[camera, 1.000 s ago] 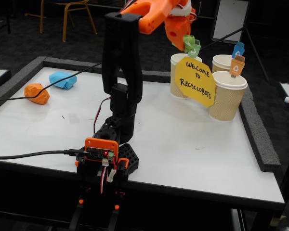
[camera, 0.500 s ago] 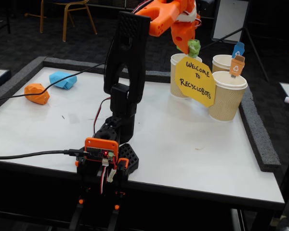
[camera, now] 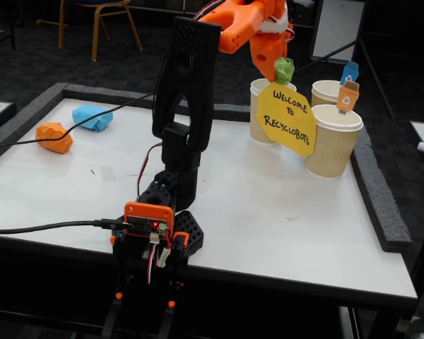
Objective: Sort rubbish by color.
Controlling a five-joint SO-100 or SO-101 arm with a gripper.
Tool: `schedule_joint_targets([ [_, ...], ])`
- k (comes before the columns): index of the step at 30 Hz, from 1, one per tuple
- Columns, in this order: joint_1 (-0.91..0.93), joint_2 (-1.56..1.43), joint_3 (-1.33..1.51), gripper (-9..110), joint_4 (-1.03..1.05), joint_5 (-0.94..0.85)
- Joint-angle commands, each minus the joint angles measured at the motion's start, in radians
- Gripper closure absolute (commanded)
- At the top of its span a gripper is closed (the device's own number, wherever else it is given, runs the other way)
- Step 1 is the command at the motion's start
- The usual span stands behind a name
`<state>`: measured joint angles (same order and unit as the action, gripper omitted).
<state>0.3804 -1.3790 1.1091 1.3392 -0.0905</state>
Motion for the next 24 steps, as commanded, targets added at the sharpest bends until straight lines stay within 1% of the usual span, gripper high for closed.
schedule_joint_targets([
  [1, -0.005, -0.054, -0.138, 74, 0.011, 0.002],
  [3, -0.008, -0.055, -0.138, 72, 0.02, 0.002],
  [7, -0.015, -0.057, -0.138, 72, 0.023, 0.002],
  [9, -0.015, -0.064, -0.138, 77, 0.023, 0.002],
  [13, -0.015, -0.133, -0.1, 94, 0.017, 0.003],
  [14, -0.014, -0.169, -0.066, 99, 0.003, 0.008],
  [16, -0.012, -0.255, 0.021, 101, -0.023, 0.012],
  [24, -0.014, -0.721, 0.43, 101, -0.049, 0.009],
])
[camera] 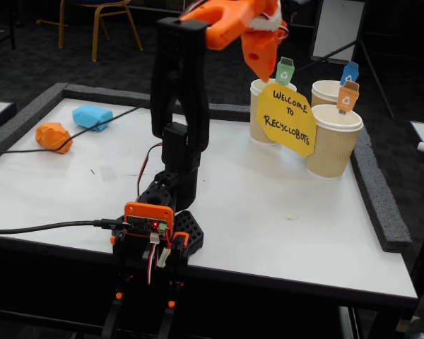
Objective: Sort rubbish by color.
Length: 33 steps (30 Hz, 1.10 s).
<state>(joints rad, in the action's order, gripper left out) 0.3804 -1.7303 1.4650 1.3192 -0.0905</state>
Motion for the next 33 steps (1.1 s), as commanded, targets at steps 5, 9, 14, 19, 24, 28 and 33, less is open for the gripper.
schedule_joint_targets([
  [5, -0.015, -0.699, 0.29, 101, 0.008, 0.003],
  [9, -0.023, -0.943, 0.413, 101, 0.044, 0.003],
  [14, -0.048, -1.167, 0.52, 101, 0.106, 0.003],
  [19, -0.052, -1.272, 0.571, 101, 0.172, 0.003],
  [24, -0.063, -1.394, 0.652, 101, 0.186, 0.002],
  [28, -0.08, -1.453, 0.687, 101, 0.204, 0.002],
  [33, -0.087, -1.462, 0.686, 101, 0.204, 0.002],
])
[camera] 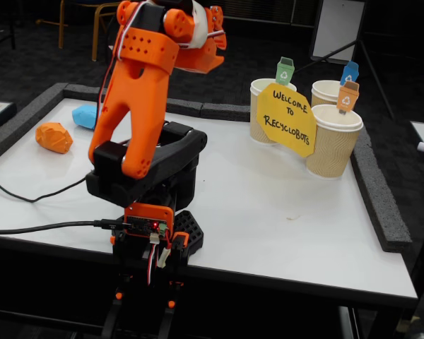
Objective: Sort rubbish by color.
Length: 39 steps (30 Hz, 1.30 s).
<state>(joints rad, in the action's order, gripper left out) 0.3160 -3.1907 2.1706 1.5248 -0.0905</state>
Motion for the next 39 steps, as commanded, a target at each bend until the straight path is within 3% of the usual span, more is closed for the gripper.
schedule_joint_targets([
  [1, -0.026, -0.002, -0.02, 101, -0.002, 0.002],
  [13, -0.249, 0.0, 0.034, 101, -0.037, 0.002],
  [33, -0.956, 0.0, 0.224, 101, -0.13, 0.002],
  [39, -0.977, 0.002, 0.255, 101, -0.173, 0.002],
])
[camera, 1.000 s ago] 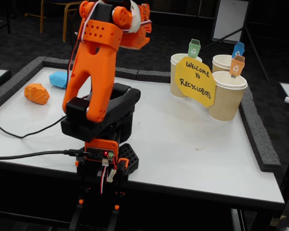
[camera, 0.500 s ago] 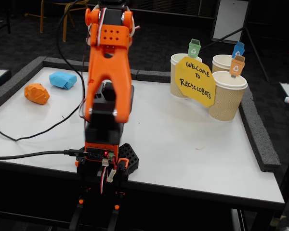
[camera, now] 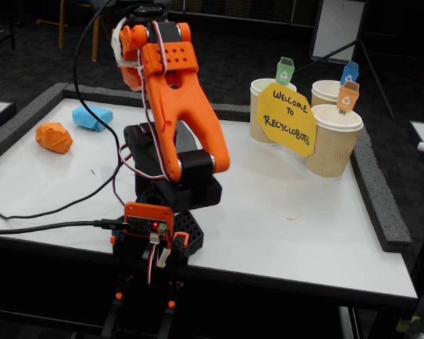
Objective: Sort rubbish by color.
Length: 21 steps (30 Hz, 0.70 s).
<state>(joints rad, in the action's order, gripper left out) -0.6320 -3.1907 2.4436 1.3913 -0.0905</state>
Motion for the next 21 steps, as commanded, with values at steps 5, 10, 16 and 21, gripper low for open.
schedule_joint_targets([
  [5, -0.048, 0.002, -0.009, 101, -0.049, 0.002],
  [10, -0.058, 0.002, 0.003, 101, -0.055, 0.002],
  [16, -0.06, 0.002, 0.008, 101, -0.055, 0.002],
  [21, -0.06, 0.006, 0.008, 101, -0.057, 0.002],
])
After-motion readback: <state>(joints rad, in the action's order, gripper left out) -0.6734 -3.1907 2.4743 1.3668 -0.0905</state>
